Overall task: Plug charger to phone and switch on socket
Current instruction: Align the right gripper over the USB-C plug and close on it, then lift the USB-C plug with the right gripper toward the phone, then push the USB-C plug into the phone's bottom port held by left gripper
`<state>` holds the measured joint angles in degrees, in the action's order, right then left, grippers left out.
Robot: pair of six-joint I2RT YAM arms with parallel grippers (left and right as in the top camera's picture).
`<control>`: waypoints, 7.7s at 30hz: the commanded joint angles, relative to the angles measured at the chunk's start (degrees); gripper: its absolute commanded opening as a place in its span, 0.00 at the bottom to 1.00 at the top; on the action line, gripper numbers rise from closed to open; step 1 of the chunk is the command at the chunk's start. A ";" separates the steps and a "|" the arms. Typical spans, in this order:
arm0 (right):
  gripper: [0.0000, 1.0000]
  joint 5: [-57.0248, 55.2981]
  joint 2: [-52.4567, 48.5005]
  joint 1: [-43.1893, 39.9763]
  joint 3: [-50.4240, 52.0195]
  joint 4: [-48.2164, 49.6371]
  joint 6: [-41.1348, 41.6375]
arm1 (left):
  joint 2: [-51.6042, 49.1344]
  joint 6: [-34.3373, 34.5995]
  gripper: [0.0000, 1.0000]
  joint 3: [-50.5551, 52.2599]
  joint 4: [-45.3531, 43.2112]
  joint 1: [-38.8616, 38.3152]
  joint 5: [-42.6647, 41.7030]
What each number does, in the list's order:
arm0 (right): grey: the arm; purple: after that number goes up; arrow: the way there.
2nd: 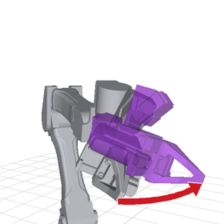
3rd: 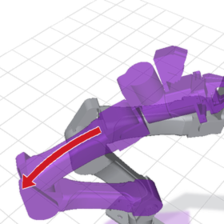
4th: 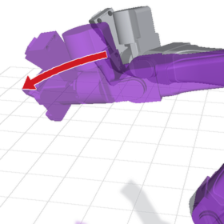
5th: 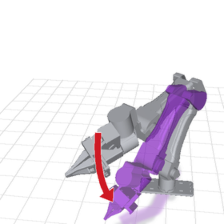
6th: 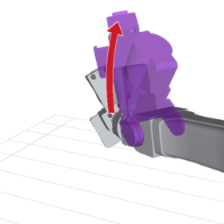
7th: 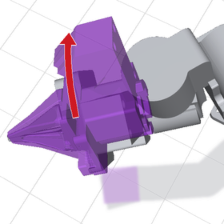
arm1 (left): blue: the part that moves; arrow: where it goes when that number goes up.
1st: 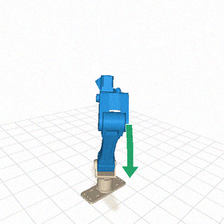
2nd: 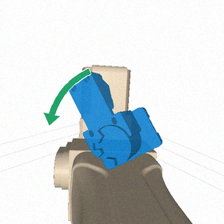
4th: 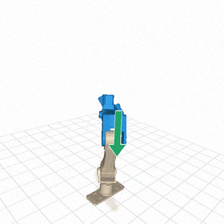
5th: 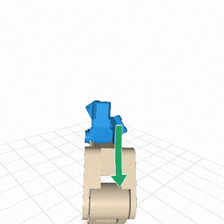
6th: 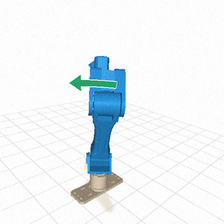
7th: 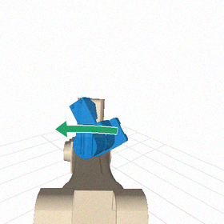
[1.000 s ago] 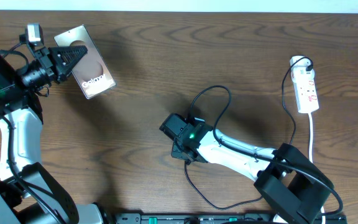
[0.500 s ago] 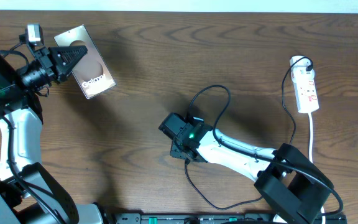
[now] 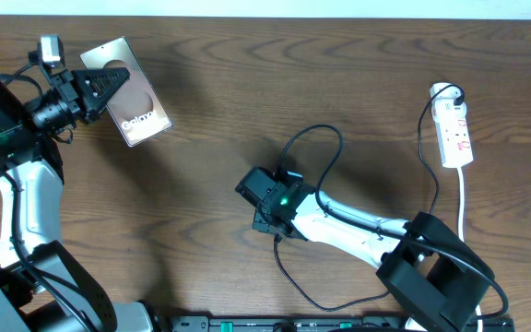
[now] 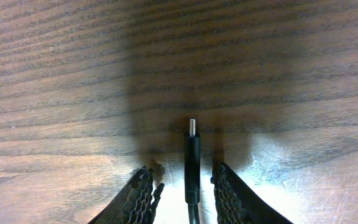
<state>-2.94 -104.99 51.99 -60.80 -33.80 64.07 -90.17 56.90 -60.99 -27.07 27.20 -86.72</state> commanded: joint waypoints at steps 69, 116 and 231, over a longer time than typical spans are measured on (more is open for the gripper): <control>0.01 82.25 -10.05 -23.10 0.48 64.32 -25.33 | 0.37 -1.86 0.07 0.68 -0.52 -0.98 2.34; 0.01 72.89 -13.94 -21.29 -0.57 124.08 19.58 | 0.37 12.15 0.07 0.68 -19.32 -14.16 12.46; 0.01 62.71 -13.88 -21.90 -6.38 119.10 24.20 | 0.26 9.53 0.08 0.68 -19.30 -16.96 12.07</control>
<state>65.04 -119.13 30.30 -66.02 85.34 85.73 -90.35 66.48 -60.14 -45.56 10.41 -70.37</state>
